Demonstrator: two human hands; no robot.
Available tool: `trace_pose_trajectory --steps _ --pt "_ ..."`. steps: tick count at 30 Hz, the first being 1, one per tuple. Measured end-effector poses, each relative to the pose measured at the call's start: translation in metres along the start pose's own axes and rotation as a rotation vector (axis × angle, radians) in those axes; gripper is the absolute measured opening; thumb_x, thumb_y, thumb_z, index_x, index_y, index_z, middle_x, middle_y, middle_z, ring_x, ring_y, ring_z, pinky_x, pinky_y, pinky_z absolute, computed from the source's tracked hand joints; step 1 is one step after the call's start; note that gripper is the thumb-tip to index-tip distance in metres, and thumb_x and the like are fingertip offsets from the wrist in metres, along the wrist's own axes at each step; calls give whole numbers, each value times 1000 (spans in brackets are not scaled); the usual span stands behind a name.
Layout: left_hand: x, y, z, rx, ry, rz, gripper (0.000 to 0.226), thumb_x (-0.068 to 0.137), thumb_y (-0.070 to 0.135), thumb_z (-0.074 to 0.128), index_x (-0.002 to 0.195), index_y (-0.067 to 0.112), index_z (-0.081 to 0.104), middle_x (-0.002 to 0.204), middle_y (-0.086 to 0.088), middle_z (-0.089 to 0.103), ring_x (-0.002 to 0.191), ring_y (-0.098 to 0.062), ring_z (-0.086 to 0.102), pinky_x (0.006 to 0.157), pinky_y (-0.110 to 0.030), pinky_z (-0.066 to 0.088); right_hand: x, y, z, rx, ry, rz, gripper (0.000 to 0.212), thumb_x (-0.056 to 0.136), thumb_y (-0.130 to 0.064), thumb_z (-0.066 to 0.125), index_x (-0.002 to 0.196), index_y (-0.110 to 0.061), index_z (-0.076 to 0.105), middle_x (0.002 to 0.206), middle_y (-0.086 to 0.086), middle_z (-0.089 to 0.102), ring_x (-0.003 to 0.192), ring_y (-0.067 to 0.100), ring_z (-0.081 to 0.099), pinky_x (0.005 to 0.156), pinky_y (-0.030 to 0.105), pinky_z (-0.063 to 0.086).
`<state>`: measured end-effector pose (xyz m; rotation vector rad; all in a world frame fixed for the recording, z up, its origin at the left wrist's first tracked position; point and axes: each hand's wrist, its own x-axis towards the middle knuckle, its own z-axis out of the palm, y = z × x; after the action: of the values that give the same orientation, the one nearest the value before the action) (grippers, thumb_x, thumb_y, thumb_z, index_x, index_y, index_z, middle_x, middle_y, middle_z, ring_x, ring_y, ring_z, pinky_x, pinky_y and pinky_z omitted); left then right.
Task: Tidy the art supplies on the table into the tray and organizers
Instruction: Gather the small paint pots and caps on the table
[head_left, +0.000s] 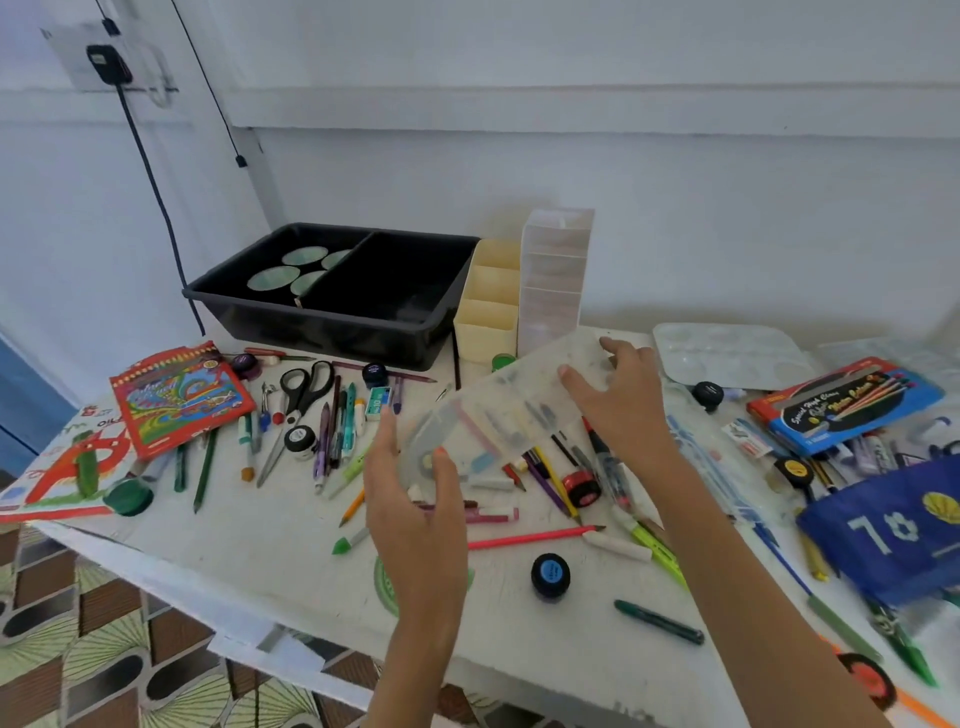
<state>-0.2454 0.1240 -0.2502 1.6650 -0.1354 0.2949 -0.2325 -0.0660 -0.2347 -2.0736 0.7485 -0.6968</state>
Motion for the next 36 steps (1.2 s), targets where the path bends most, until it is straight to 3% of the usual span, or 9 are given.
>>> trace_pose_trajectory --steps 4,10,15,20,22,24,26,29,36 --pt "6 11 -16 -126 2 49 53 94 11 54 141 27 36 134 39 36 130 9 34 107 -30 37 -36 -17 -15 109 51 77 58 86 -40 63 135 -15 44 122 2 36 103 14 49 88 30 45" --pt "18 11 -43 -183 166 59 48 96 18 52 142 22 37 148 5 33 133 1 31 89 5 29 -93 -33 -14 271 171 111 36 86 -50 57 113 -26 55 116 1 46 95 10 54 79 21 43" --pt "42 -6 -71 -348 -7 -314 43 95 38 50 134 22 47 137 5 49 125 -2 46 103 -26 40 -131 -42 0 384 280 167 32 85 -56 54 101 -28 52 108 11 55 91 13 55 78 23 46" --pt "43 -16 -114 -268 -258 -427 40 94 40 50 129 22 51 128 13 51 121 -4 44 96 -21 30 -177 -61 21 516 243 223 33 88 -41 57 100 -15 42 79 21 54 60 28 45 47 22 39" --pt "42 -25 -130 -234 -321 -424 41 92 43 50 132 34 47 129 21 44 122 0 36 99 -25 24 -195 -64 30 522 236 223 34 84 -43 56 102 -17 43 77 6 56 63 27 49 54 36 48" --pt "40 -29 -139 -229 -402 -440 39 93 41 49 132 39 45 128 22 42 121 0 34 99 -27 23 -210 -59 35 514 249 240 32 86 -38 56 108 -19 45 82 -13 58 67 14 55 60 28 50" --pt "37 -33 -143 -211 -485 -439 38 94 35 49 132 39 45 130 18 40 121 -2 33 98 -28 23 -224 -49 35 498 256 294 33 89 -35 57 118 -26 45 103 -12 58 89 -3 56 72 17 46" --pt "28 -42 -140 -165 -620 -314 38 93 35 48 130 41 44 137 13 42 128 -3 36 102 -28 28 -241 -33 26 468 246 384 44 90 -34 58 129 -42 40 132 -7 47 128 10 38 97 30 31" --pt "-14 -53 -120 -94 -825 -167 38 94 35 46 130 46 40 134 30 39 125 13 32 108 -22 24 -269 -4 -6 310 246 378 56 81 -42 63 131 -49 40 145 -15 30 128 3 28 103 32 27"
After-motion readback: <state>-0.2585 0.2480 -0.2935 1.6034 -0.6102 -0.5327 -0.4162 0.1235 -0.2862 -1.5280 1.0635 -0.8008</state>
